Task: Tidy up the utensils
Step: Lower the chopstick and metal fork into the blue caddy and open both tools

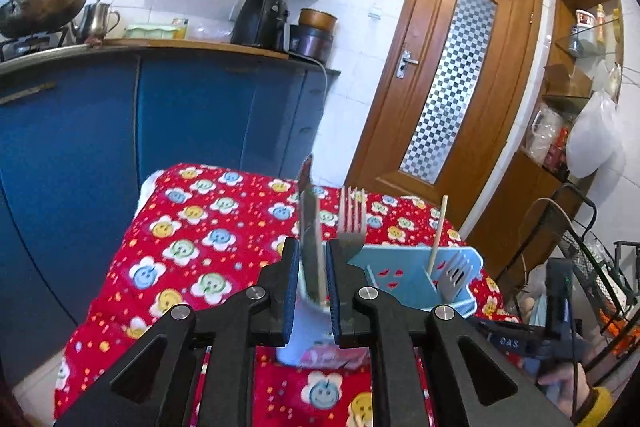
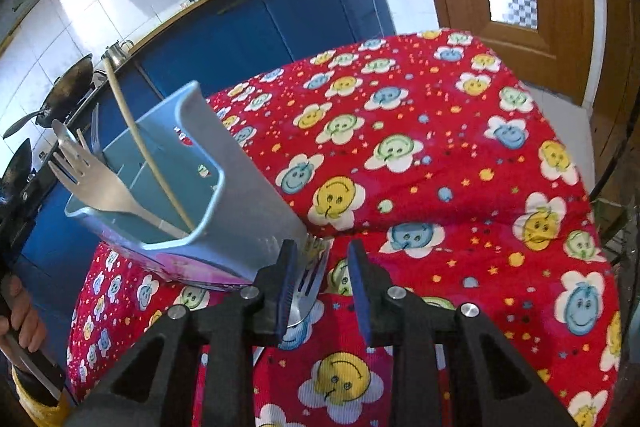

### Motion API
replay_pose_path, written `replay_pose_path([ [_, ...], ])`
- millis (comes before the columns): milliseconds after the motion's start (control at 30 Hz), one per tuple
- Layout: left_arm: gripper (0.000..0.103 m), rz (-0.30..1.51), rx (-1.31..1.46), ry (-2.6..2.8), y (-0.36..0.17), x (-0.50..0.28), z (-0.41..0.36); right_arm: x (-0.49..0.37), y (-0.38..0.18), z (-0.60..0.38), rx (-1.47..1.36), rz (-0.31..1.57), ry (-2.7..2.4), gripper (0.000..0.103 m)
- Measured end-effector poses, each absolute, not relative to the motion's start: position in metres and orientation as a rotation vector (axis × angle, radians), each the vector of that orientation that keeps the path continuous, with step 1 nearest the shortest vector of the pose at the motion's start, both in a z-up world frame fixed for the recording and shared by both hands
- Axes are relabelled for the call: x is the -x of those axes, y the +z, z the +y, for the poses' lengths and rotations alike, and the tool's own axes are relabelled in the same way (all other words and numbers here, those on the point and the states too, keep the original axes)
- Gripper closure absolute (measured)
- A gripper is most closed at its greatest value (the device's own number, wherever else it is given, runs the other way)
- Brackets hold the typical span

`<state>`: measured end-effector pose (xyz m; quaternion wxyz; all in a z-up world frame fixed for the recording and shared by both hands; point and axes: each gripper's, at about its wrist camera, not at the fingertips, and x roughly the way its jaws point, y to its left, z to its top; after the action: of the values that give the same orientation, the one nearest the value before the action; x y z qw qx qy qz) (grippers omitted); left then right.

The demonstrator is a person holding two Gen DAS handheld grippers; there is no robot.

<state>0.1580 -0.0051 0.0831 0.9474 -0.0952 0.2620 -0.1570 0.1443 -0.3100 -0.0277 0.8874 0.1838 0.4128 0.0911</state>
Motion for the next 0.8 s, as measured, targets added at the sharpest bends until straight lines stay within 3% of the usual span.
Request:
replay_pose_path([
  [67,0.09,0.545,0.188,-0.313,0.081,-0.154,-0.002,-0.147,-0.032,-0.311,-0.397,0.872,0.192,0.074],
  [167,0.09,0.565,0.176,-0.301,0.077,-0.149,0.001,-0.149,-0.038,-0.312,-0.425,0.875,0.214,0.092],
  [300,0.09,0.589,0.178,-0.297,0.072,-0.144,0.004,-0.142,-0.028,-0.313,-0.428,0.836,0.207,0.097],
  [800,0.09,0.631,0.16,-0.258,0.056,-0.141,0.011,-0.075,0.082,-0.296,-0.274,0.481,0.141,0.101],
])
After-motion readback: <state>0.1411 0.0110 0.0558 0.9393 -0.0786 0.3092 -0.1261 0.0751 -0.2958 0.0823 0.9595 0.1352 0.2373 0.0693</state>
